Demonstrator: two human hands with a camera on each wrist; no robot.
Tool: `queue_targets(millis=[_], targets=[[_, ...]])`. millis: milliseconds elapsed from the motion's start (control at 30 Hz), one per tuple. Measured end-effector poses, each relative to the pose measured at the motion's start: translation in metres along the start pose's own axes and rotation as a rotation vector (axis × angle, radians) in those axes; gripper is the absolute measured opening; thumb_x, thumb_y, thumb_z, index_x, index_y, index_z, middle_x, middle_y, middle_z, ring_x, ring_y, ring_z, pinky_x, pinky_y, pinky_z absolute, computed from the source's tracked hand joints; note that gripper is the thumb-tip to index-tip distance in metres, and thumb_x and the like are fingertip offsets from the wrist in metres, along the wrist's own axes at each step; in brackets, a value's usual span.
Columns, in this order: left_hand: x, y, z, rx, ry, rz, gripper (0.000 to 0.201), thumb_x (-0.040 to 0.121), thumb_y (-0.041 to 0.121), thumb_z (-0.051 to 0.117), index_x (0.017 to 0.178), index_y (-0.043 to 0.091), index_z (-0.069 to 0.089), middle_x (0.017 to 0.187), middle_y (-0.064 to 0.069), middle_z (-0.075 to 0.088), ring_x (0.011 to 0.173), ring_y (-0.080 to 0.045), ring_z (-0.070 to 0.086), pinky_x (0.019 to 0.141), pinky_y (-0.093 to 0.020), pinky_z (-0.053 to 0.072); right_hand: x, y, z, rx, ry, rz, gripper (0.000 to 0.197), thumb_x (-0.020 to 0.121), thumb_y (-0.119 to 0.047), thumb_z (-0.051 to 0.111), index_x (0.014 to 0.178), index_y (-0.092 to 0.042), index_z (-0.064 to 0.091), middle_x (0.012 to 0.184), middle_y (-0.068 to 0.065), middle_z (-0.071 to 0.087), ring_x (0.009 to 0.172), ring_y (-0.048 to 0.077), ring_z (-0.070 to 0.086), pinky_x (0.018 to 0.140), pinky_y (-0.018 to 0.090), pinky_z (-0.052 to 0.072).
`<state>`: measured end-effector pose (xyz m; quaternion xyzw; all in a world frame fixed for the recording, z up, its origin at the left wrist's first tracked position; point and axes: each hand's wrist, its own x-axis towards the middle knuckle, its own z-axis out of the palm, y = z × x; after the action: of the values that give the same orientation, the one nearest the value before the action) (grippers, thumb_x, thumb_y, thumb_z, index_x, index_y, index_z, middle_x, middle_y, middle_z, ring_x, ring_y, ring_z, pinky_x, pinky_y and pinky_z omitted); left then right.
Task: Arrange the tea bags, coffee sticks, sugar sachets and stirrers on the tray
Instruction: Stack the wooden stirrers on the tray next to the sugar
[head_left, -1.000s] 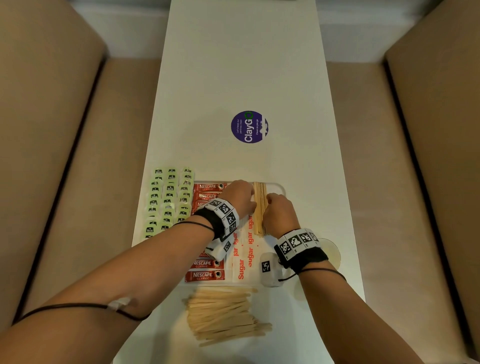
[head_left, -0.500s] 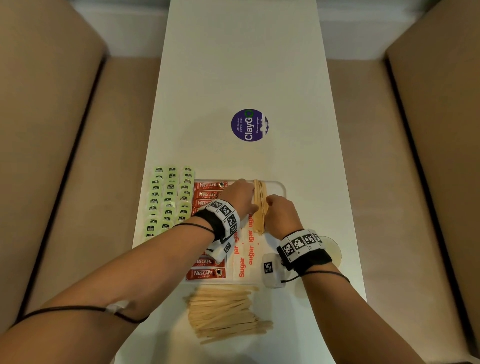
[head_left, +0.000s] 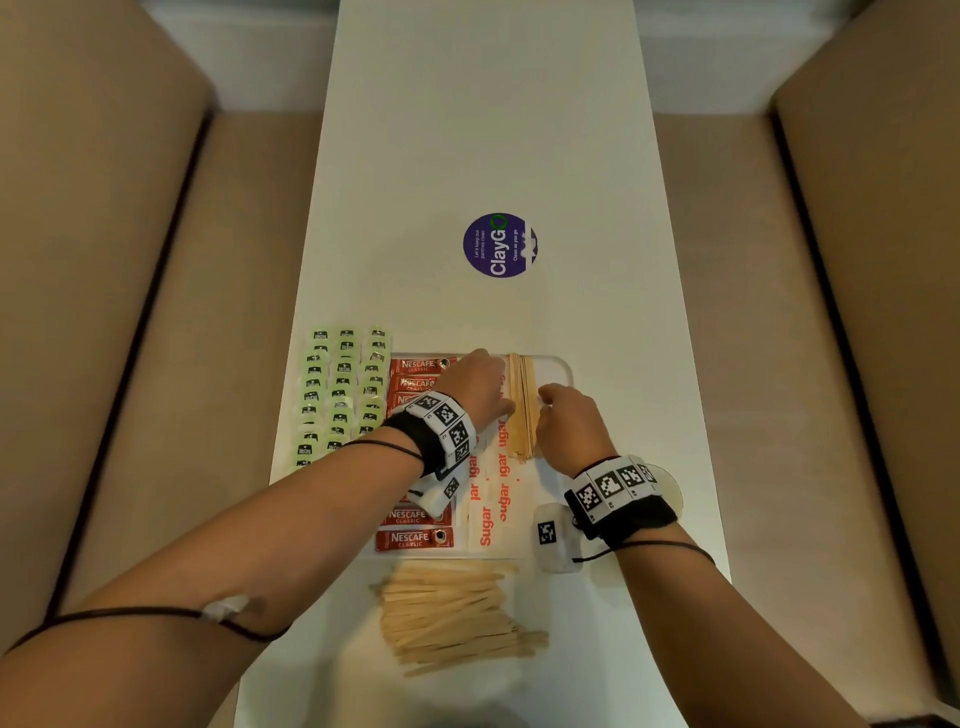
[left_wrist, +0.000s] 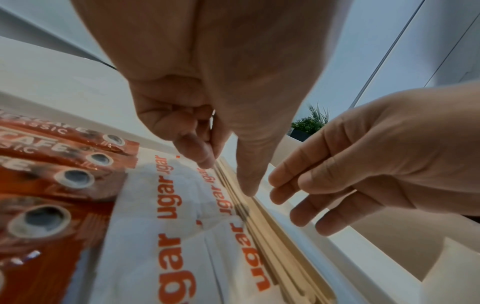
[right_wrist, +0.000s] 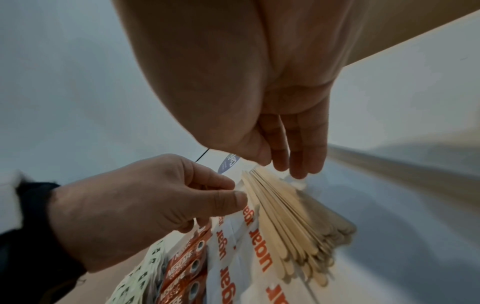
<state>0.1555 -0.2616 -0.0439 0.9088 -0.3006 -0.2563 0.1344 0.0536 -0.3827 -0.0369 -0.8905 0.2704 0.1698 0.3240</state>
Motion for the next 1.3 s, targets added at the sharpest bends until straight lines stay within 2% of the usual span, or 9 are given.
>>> queue_targets(millis=[100,200,333,467,567,867,1000,1167,1300], targets=[[-0.012,-0.006,-0.004,0.003,-0.017,0.012,0.043,0.088,0.04,0.072,0.119,0.013,0.061,0.114,-0.006,0.059,0.103,-0.024,0.06,0.083,-0.033,0.049,-0.014,-0.007,-0.01,0.005,-0.021,-0.046,0.027,0.101,-0.007,0.045,0.12,-0.002,0.064,0.118,0.015,0.068,0.107,0.031,0.065,0.092,0.04,0.053],[-0.036,-0.013,-0.005,-0.035,-0.021,0.03,0.057,0.09,0.041,0.069,0.138,0.015,0.053,0.128,-0.003,0.059,0.115,-0.021,0.058,0.097,-0.033,0.048,-0.031,-0.01,-0.017,-0.003,-0.039,-0.133,0.031,0.105,-0.018,0.048,0.131,-0.008,0.061,0.128,0.01,0.065,0.113,0.027,0.064,0.092,0.033,0.05],[-0.082,-0.021,-0.001,-0.061,-0.056,0.058,0.052,0.09,0.041,0.07,0.136,0.019,0.056,0.119,0.003,0.062,0.095,-0.01,0.056,0.084,-0.024,0.047,-0.057,0.0,-0.014,-0.067,-0.069,-0.293,0.039,0.104,-0.026,0.052,0.141,-0.016,0.055,0.136,0.003,0.06,0.115,0.02,0.062,0.097,0.034,0.051],[-0.128,-0.036,0.016,-0.042,-0.143,0.073,0.047,0.088,0.043,0.07,0.13,0.022,0.06,0.107,0.009,0.06,0.09,-0.009,0.055,0.08,-0.026,0.049,-0.09,0.009,-0.001,-0.139,-0.172,-0.408,0.041,0.103,-0.03,0.053,0.142,-0.02,0.054,0.137,-0.003,0.059,0.119,0.017,0.06,0.1,0.034,0.051],[-0.155,-0.047,0.026,-0.038,-0.17,0.084,0.035,0.088,0.042,0.071,0.118,0.026,0.065,0.096,0.013,0.057,0.084,-0.009,0.056,0.07,-0.023,0.043,-0.112,0.016,0.011,-0.25,-0.274,-0.464,0.036,0.104,-0.029,0.049,0.138,-0.022,0.059,0.126,-0.002,0.064,0.111,0.018,0.062,0.094,0.033,0.052],[-0.214,-0.054,0.06,-0.016,-0.231,0.016,0.03,0.087,0.039,0.067,0.115,0.028,0.065,0.104,0.01,0.063,0.092,-0.012,0.059,0.081,-0.03,0.051,-0.145,0.041,0.068,-0.475,-0.386,-0.428,0.03,0.102,-0.027,0.043,0.108,-0.016,0.07,0.099,0.004,0.065,0.088,0.026,0.065,0.079,0.038,0.055],[-0.227,-0.054,0.07,0.028,-0.275,0.026,0.042,0.087,0.044,0.063,0.126,0.029,0.061,0.116,0.007,0.06,0.103,-0.015,0.058,0.088,-0.032,0.051,-0.151,0.04,0.08,-0.508,-0.366,-0.423,0.022,0.102,-0.026,0.043,0.109,-0.013,0.059,0.102,0.007,0.064,0.087,0.027,0.065,0.078,0.038,0.055],[-0.235,-0.05,0.076,0.094,-0.279,0.07,0.048,0.084,0.045,0.063,0.13,0.032,0.054,0.107,0.007,0.054,0.091,-0.016,0.054,0.075,-0.029,0.046,-0.155,0.04,0.089,-0.545,-0.367,-0.487,0.019,0.103,-0.029,0.044,0.115,-0.018,0.053,0.105,0.007,0.063,0.087,0.027,0.065,0.077,0.04,0.057],[-0.239,-0.049,0.077,0.094,-0.28,0.075,0.055,0.081,0.049,0.069,0.128,0.029,0.049,0.112,0.005,0.056,0.095,-0.019,0.058,0.081,-0.035,0.052,-0.154,0.038,0.084,-0.582,-0.367,-0.519,0.021,0.101,-0.028,0.049,0.119,-0.019,0.056,0.105,0.006,0.058,0.085,0.026,0.064,0.074,0.037,0.055]])
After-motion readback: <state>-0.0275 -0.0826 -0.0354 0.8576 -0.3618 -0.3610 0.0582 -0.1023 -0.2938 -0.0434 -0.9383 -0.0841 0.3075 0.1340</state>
